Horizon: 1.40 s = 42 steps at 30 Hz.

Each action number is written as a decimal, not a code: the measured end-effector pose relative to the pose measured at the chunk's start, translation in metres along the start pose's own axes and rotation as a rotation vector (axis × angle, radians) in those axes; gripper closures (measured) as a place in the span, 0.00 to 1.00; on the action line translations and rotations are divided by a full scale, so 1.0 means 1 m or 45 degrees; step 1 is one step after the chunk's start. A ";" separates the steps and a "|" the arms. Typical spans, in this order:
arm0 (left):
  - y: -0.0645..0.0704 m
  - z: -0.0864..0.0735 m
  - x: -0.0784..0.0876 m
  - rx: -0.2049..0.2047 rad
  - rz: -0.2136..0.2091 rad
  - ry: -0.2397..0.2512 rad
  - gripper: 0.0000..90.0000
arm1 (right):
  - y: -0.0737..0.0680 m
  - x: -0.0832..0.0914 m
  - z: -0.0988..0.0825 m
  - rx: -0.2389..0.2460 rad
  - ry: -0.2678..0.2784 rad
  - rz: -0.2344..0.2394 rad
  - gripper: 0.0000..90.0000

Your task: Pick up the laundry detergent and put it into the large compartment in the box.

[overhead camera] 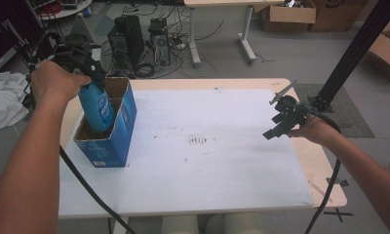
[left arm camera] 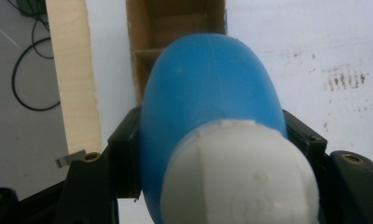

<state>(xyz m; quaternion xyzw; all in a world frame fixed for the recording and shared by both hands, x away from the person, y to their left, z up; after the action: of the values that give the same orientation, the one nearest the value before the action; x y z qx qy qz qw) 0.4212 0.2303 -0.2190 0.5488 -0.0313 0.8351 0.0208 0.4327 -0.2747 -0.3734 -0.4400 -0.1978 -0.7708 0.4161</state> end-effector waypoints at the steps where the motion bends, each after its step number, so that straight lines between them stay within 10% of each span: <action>1: -0.001 -0.002 -0.003 0.000 -0.002 -0.001 0.42 | 0.000 0.000 0.000 -0.002 0.000 0.001 0.19; 26: -0.009 -0.040 -0.089 0.000 -0.020 -0.069 0.42 | 0.001 -0.005 -0.004 -0.017 -0.019 0.001 0.19; 42: -0.010 -0.053 -0.116 -0.001 -0.022 -0.116 0.42 | 0.002 -0.004 -0.005 -0.024 -0.021 -0.005 0.19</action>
<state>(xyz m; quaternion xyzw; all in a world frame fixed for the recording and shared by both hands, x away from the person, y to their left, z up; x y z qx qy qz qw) 0.4193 0.2440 -0.3460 0.5864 -0.0278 0.8091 0.0269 0.4328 -0.2773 -0.3790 -0.4500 -0.1948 -0.7698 0.4086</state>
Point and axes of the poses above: each handheld gripper's, and its own axes: x roughly backward along the jaws, z roughly out of its top, y roughly to its right, the point moved 7 cm from there along -x, roughly forward along the jaws, and after that the axes turned 9 degrees about y, right-handed, at the moved point
